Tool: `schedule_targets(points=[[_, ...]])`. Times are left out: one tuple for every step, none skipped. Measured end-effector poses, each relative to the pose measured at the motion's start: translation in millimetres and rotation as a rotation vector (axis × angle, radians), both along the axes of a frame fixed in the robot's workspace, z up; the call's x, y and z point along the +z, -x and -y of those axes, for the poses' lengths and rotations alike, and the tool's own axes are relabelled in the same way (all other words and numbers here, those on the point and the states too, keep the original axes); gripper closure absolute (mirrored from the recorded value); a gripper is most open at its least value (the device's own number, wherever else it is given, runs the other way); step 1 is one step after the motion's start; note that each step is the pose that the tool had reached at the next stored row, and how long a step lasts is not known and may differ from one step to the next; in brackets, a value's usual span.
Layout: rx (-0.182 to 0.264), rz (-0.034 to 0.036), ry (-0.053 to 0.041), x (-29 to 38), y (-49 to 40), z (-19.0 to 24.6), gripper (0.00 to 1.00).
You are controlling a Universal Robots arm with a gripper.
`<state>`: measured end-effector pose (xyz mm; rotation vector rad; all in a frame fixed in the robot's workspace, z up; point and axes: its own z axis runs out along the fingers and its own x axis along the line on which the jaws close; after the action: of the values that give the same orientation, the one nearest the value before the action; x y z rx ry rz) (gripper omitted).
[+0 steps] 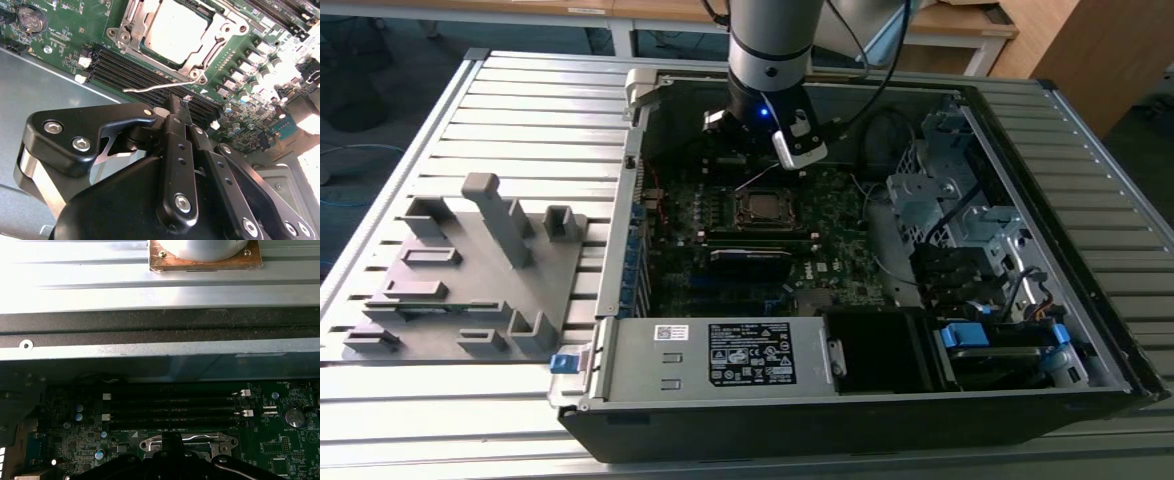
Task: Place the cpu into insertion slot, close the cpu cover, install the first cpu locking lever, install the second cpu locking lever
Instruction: 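Install the first cpu locking lever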
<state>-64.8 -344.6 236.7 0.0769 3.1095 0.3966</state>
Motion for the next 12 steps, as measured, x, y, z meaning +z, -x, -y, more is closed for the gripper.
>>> schedule_targets(points=[[0.000,0.0008,0.0004,0.0,0.0,0.0,0.90],[0.000,0.0023,0.0008,-0.1,0.0,0.0,0.90],[0.000,0.0043,0.0014,-0.2,0.0,0.0,0.90],[0.000,0.0076,0.0027,-0.4,0.0,0.0,0.90],[0.000,0.0113,0.0041,-0.5,0.0,0.0,0.90],[0.000,0.0159,0.0056,-0.7,0.0,0.0,0.90],[0.000,0.0213,0.0065,-0.8,0.0,0.0,0.90],[0.000,0.0264,0.0066,-1.0,0.0,-0.1,0.90],[0.000,0.0321,0.0065,-1.3,0.0,-0.1,0.90],[0.000,0.0394,0.0065,-1.5,0.0,-0.1,0.90],[0.000,0.0494,0.0065,-1.7,0.0,0.0,0.90],[0.000,0.0609,0.0063,-1.8,0.0,-0.1,0.90]])
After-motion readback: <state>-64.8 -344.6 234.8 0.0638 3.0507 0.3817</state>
